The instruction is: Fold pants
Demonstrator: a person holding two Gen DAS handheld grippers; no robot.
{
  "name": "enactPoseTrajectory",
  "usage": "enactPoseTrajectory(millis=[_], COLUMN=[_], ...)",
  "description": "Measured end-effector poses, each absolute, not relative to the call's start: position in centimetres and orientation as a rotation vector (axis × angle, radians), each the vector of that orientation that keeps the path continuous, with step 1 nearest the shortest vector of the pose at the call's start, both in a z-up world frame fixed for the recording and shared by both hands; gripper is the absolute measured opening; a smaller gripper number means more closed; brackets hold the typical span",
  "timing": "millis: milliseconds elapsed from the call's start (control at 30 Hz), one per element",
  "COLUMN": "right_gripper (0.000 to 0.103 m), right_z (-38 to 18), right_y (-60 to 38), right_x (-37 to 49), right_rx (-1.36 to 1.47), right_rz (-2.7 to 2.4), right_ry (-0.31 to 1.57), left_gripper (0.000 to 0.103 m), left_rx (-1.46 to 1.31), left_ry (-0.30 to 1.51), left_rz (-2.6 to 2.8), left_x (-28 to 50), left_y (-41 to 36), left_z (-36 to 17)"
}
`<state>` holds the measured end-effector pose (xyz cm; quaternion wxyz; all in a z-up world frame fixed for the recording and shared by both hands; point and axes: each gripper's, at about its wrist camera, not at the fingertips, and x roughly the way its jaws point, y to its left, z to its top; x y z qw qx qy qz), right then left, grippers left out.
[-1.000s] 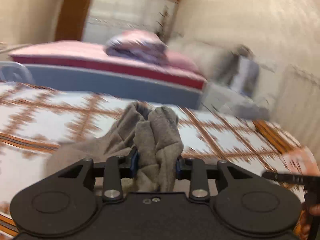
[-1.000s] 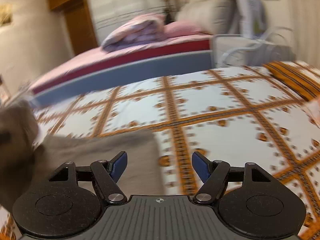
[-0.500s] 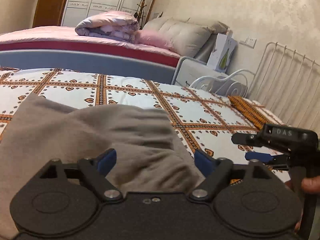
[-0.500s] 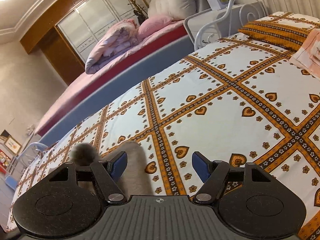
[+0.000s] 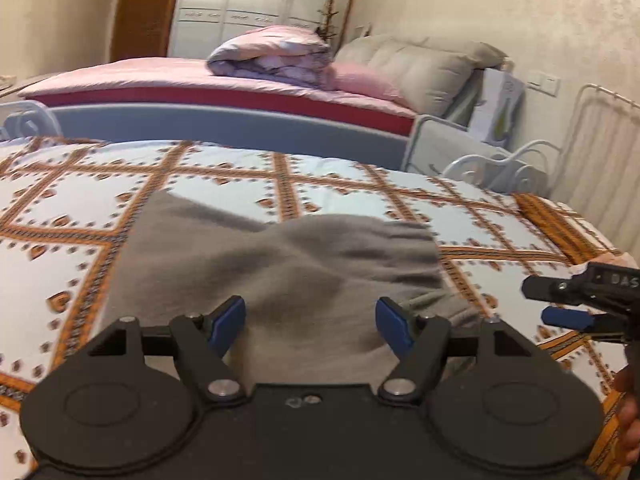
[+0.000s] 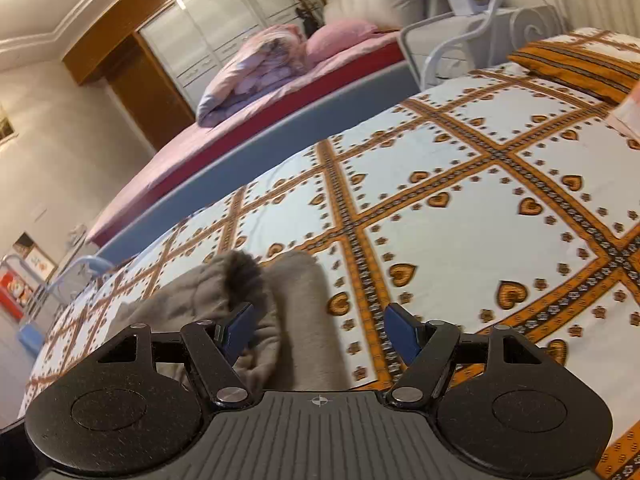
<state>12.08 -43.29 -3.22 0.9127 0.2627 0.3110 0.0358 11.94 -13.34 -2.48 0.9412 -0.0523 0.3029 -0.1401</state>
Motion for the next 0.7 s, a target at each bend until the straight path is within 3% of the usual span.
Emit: enactPoseTrajectory(millis=[300,533,700], right_gripper=[0.071,0.071,0.071], right_z=[-3.4,-4.9,-6.2], right_y=[-40.5,-38.6,-37.7], right_x=[12.6,12.8,13.5], right_rx=[0.528,0.586,0.68], right_rz=[0.161,0.251,0.293], right_ry=[0.663,0.736,0.794], left_gripper=[0.065,0.065,0.067], left_rx=[-0.073,0.013,-0.087], left_ry=[0.617,0.661,0.705], left_rz=[-0.232,-0.139,-0.118], left_x=[11.0,10.6,10.8], left_y=[-9.2,-1.7,2.1], left_z=[-2.2,-1.9,-1.9])
